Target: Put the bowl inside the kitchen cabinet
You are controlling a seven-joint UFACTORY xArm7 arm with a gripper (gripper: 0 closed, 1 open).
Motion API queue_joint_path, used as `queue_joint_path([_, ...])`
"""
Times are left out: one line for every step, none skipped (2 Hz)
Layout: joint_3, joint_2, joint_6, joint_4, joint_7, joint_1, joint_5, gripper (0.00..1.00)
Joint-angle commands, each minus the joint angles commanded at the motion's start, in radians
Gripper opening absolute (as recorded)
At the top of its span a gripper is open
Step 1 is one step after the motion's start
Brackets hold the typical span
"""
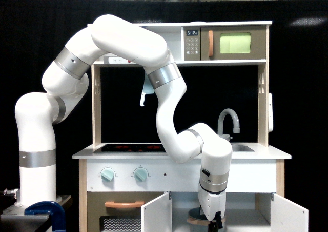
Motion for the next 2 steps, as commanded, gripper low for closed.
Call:
queue_joint_path([-0.085,-0.283,0.178,-0.172,-0.028,-0.140,-0.145,1.00])
queue_joint_path([-0.222,-0.567,0.422,-0.277,-0.076,-0.284,-0.343,1.00])
